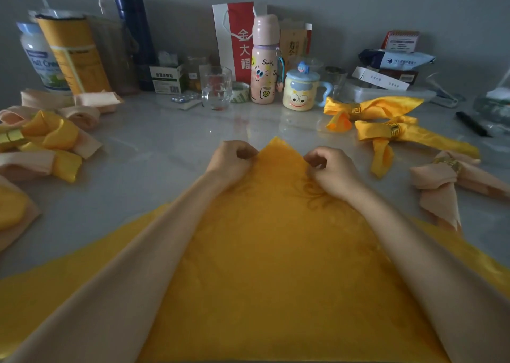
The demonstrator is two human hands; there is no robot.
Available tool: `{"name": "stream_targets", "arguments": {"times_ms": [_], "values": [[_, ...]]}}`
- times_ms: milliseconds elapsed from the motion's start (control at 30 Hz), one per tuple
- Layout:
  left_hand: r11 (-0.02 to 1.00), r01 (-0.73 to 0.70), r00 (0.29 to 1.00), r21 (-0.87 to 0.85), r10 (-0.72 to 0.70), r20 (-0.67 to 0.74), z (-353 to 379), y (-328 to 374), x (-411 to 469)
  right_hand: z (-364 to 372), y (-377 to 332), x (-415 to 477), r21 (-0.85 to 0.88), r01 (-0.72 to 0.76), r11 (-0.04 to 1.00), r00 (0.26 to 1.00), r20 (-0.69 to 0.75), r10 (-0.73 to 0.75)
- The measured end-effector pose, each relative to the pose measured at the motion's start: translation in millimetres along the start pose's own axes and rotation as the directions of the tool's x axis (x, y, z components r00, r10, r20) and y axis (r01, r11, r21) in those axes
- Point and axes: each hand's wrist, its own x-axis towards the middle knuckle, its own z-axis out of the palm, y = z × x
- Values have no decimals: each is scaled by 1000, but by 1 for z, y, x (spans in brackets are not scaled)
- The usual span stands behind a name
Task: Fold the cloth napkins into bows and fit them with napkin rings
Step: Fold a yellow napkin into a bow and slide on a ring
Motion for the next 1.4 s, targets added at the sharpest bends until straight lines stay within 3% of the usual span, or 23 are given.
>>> {"name": "stream_targets", "arguments": {"times_ms": [233,400,533,600,667,733,800,867,967,1100,1267,1400], "values": [[966,-210,978,150,210,15,-7,-11,-7,15,-8,-7,43,137,990,990,-48,-134],[918,-287,957,273,287,42,5,-4,-9,8,-4,-6,-123,228,966,972,-34,-234],[919,-243,969,312,245,36,7,-2,-11,10,-10,-9,-281,201,939,975,-36,-219],[905,-224,973,362,230,26,9,-4,-10,10,-17,-14,-382,252,889,958,-34,-286],[887,-221,973,406,229,30,11,-5,-10,12,-29,-19,-380,357,853,931,74,-357],[870,-227,971,437,234,39,11,-5,-10,18,-39,-27,-298,424,855,892,303,-337],[870,-229,972,436,232,46,11,-5,-10,23,-42,-34,-326,379,866,843,508,-178],[881,-228,973,414,225,57,10,-5,-9,19,-38,-34,-408,311,858,832,553,-38],[891,-213,977,402,196,82,9,-4,-7,3,-31,-28,-419,204,885,872,488,31],[892,-142,987,428,98,125,8,-1,-2,7,-25,-23,-342,229,911,957,249,-147],[910,-193,979,367,156,128,10,2,2,12,-29,-19,-322,194,927,975,165,-147],[965,-169,982,200,149,113,7,-4,2,13,-32,-20,-289,207,935,978,47,-202]]}}
